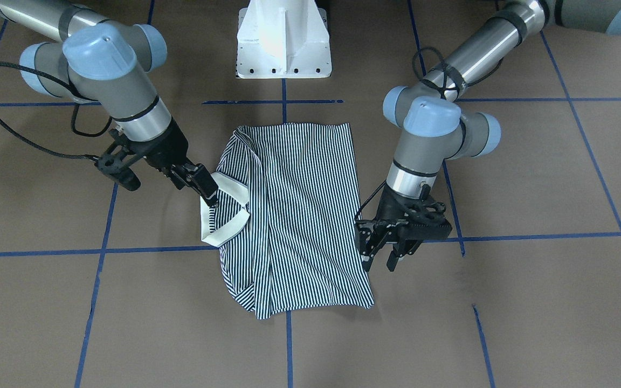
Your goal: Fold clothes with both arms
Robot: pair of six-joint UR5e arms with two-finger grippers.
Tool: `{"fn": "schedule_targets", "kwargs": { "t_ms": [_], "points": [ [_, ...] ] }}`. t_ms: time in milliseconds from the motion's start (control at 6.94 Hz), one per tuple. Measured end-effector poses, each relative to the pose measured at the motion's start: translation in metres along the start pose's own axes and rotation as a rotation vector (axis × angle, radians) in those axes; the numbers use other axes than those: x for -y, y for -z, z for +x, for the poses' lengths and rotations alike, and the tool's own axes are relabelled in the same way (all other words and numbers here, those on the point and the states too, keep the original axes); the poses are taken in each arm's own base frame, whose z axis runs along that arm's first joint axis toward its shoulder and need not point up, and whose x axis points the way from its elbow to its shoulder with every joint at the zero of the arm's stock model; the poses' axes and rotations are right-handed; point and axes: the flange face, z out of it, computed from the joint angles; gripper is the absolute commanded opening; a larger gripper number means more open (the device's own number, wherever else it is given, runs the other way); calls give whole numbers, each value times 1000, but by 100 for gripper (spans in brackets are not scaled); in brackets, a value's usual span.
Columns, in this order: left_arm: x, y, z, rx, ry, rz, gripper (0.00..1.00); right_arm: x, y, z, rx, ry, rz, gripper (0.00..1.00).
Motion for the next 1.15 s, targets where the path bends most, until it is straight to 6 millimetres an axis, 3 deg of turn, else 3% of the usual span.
{"fn": "schedule_targets", "kwargs": {
  "t_ms": [288, 576, 1152],
  "points": [
    [-11, 36, -10, -22, 4, -36, 57, -48, -26, -3, -20, 71, -34, 100],
    [-14, 42, -11, -21, 6, -46, 57, -98, -46, 3, -31, 152, -46, 100],
    [-16, 43, -10, -21, 23, -50, 57, -146, -77, 31, -193, 554, -103, 98]
  ]
}}
